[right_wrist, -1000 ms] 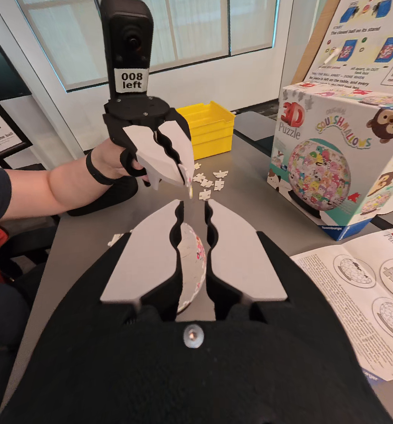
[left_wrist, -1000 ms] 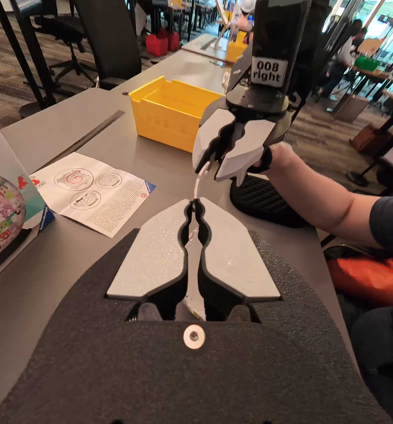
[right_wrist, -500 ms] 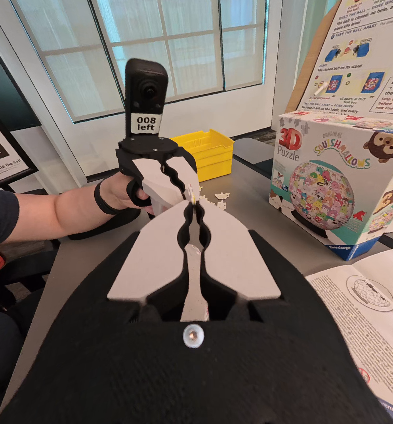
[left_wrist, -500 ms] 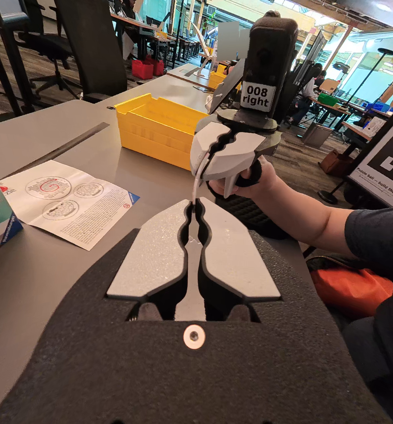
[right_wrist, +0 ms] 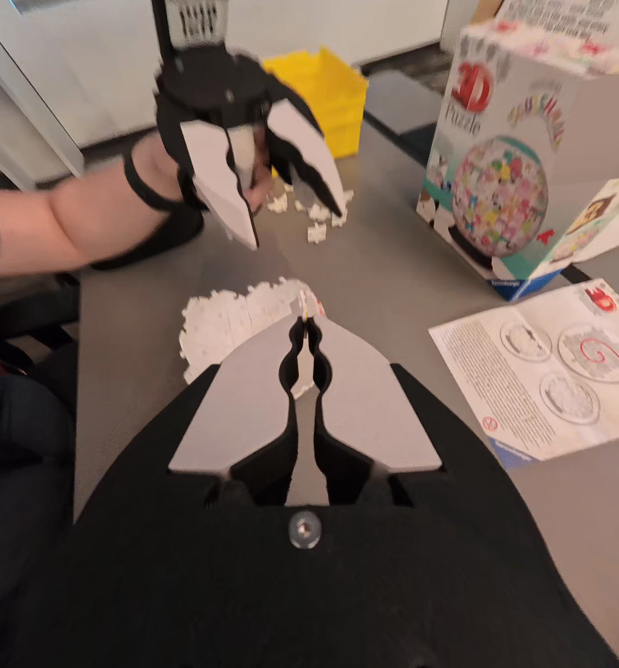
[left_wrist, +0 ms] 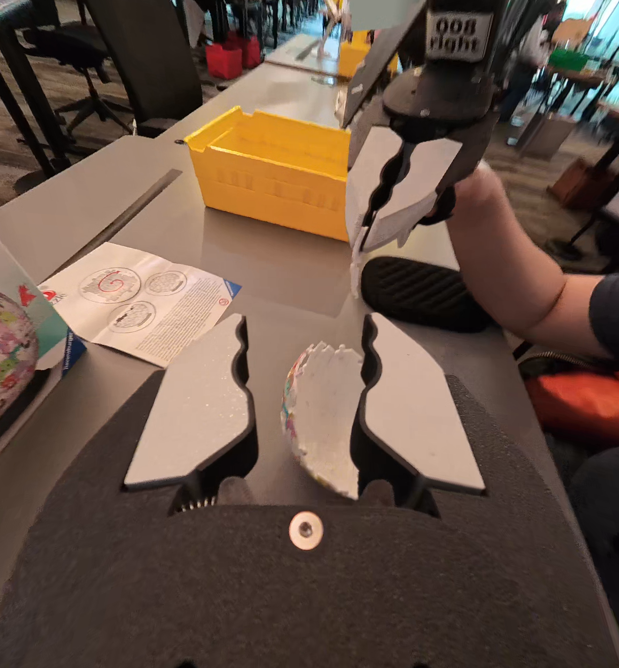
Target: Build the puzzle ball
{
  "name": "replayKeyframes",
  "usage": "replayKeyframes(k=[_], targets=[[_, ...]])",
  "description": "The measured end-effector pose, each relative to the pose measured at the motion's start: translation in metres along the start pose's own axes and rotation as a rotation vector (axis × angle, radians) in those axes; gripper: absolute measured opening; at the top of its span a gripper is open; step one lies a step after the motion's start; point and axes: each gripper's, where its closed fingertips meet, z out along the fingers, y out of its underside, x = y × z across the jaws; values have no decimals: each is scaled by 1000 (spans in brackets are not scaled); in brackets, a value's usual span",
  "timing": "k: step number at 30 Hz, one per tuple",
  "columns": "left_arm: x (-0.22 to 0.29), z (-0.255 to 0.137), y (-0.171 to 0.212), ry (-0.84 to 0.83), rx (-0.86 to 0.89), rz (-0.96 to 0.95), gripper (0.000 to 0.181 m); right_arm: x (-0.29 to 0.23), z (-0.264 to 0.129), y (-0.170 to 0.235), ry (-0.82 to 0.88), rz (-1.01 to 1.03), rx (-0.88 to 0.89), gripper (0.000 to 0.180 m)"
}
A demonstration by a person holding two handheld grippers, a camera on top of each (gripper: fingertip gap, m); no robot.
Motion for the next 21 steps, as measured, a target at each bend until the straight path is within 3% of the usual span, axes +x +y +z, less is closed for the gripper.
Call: replayKeyframes(k=[3, 9, 11, 21], targets=[[-6, 4, 13, -8, -79, 55, 71, -4, 19, 25, 40, -26, -129, 3], [-4, 26, 25, 107, -191, 116, 67, 0, 47, 56, 158, -91, -270, 3], [-6, 33, 27, 134, -228, 141, 61, 8, 47, 59, 240, -127, -290, 3], [-2, 44, 45, 207, -442, 295, 47, 10, 50, 54, 248, -93, -224, 3]])
